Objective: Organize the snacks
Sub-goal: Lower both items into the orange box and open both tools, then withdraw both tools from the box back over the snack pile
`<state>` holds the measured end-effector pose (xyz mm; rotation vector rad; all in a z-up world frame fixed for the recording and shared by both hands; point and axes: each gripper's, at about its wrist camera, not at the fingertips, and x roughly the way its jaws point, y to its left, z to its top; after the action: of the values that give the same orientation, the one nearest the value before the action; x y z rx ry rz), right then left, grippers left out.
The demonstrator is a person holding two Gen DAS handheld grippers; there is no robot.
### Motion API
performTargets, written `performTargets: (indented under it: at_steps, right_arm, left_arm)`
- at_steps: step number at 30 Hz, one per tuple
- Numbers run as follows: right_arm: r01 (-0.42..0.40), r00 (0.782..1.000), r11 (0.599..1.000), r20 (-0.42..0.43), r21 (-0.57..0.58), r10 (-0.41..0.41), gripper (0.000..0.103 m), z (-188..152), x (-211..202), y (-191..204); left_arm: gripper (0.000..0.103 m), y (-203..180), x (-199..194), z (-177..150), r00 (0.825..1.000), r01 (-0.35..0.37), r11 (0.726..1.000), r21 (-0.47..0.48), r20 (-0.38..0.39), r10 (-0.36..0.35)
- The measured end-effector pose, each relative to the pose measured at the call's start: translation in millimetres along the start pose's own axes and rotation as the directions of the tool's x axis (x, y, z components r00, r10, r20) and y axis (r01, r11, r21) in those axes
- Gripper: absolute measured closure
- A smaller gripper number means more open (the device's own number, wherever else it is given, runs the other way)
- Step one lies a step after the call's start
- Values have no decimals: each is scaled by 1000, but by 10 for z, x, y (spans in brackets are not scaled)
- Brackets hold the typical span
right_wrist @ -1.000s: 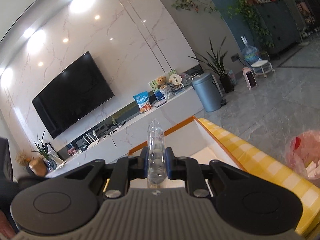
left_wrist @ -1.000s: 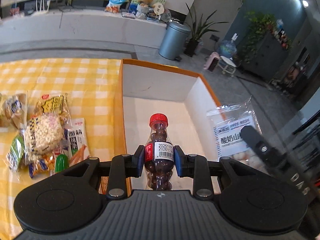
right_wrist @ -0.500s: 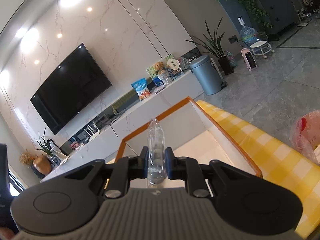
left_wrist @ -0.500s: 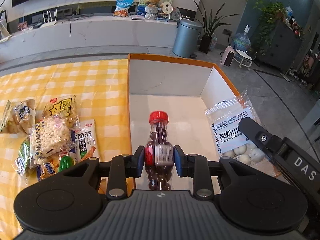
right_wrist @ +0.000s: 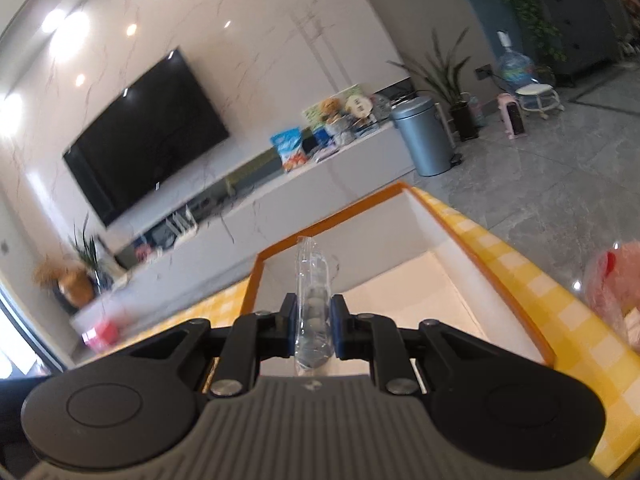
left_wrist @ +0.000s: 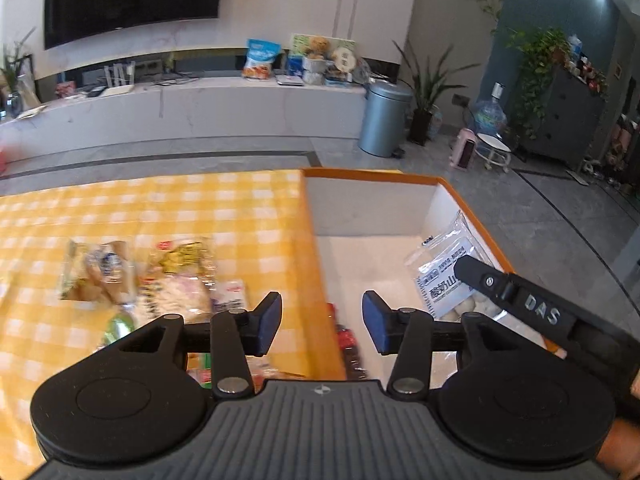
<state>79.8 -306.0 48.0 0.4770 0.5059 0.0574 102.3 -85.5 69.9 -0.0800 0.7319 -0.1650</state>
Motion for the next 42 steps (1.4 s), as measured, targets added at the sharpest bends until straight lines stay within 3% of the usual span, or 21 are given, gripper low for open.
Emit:
performTargets:
  at_steps: [4,8,13,20,25,29,37,42]
  right_arm:
    - [73,991,995,-103,-67,-80,88,71,221,182]
    - [161,953,981,-241,-113,-184,88,-25,499,233]
    - [185,933,976,-292,-114,-210,88,-187,633,253]
    - [158,929,979,-316,-131,-192,87,-267,697,288]
    - [173,909,974,-357,-144,-214,85,-278,778,271]
    - [201,906,963,-341,-178,-251,81,-248,729,272]
    - [228,910,944,-291,-240,-294,81,-112,535,379]
    - [192,932,953,-260,-236,-252,79,-6,243,569]
  left_arm:
    - [47,217,-67,-13,1000,-27,999,-45,-10,27]
    - [47,418,-58,-63,999,-52,996,-67,-19,51]
    - [47,633,-25,-160,994,-99,992,-74,-44,96]
    - [47,869,-4,-247,991,-122,986,-114,-72,114]
    - [47,916,2,-260,989,-131,985,-113,-78,122]
    - [47,910,-21,-268,987,-149,984,-95,-71,142]
    - [47,946,-110,-229,989,-139,987,-85,-52,135]
    - [47,993,-112,-195,985,-162,984,-72,-63,158]
